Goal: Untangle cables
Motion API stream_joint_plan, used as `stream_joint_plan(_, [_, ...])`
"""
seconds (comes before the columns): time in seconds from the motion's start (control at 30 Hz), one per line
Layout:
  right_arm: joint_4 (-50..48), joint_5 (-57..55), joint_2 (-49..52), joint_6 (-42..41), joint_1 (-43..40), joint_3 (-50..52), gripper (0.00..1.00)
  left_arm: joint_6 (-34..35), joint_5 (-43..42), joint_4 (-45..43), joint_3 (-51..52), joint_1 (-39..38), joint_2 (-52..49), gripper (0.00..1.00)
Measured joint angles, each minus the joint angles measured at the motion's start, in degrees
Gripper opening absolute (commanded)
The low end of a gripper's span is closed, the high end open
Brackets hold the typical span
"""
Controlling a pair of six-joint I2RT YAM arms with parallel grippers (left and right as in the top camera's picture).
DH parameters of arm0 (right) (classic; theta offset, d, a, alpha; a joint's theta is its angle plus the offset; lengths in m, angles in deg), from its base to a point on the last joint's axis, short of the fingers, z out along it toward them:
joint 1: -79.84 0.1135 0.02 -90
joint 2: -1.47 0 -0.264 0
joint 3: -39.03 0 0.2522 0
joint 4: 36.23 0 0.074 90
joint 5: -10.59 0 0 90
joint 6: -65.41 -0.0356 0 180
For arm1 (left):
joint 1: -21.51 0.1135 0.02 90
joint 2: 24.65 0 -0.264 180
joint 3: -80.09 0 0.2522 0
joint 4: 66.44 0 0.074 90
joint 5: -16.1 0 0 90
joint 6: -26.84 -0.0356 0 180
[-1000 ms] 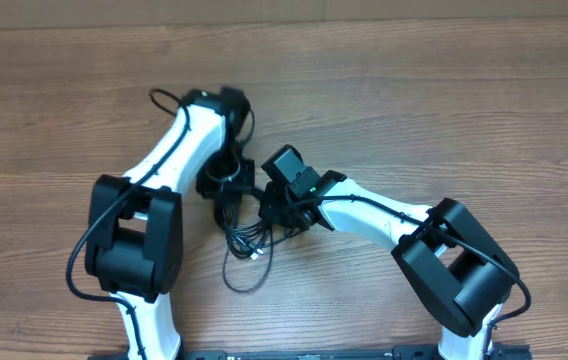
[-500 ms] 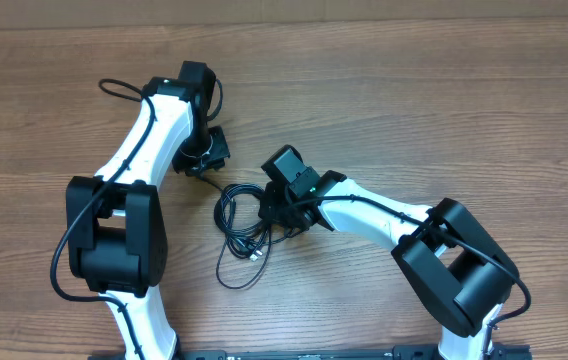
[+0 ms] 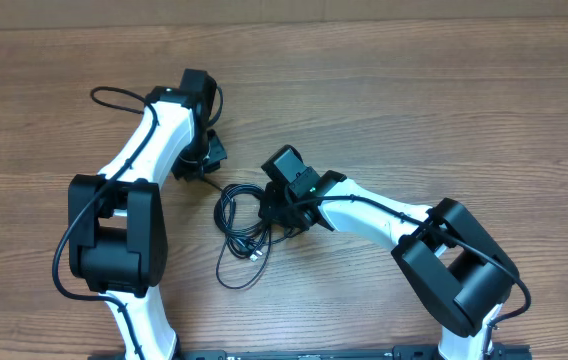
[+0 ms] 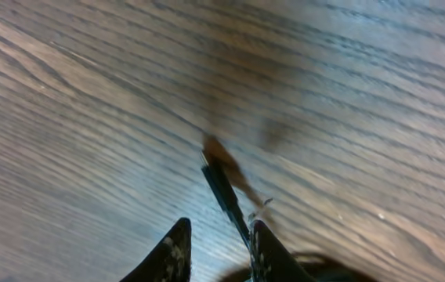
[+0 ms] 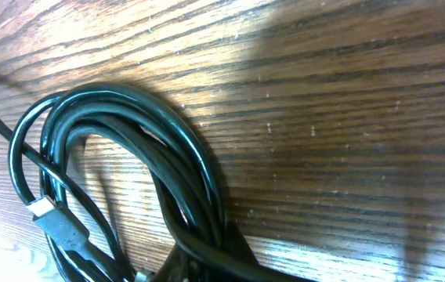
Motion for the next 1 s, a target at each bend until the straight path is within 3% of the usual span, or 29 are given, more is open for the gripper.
stream_joint_plan(0.2, [0.0, 0.0, 0.0, 0.0, 0.0, 0.0, 0.05, 1.6, 0.9, -6.7, 4.1, 0.0, 0.0, 0.30])
stream_joint_plan(0.33, [0.0, 0.0, 0.0, 0.0, 0.0, 0.0, 0.05, 2.0, 0.9, -11.2, 6.8, 0.0, 0.0, 0.27])
stream_joint_plan(0.67, [0.0, 0.0, 0.0, 0.0, 0.0, 0.0, 0.06, 4.3, 1.1, -12.0, 7.2, 0.2, 0.0, 0.35])
stream_joint_plan(1.0, [0.0, 0.0, 0.0, 0.0, 0.0, 0.0, 0.06, 4.6, 2.3, -12.4, 7.2, 0.2, 0.0, 0.22])
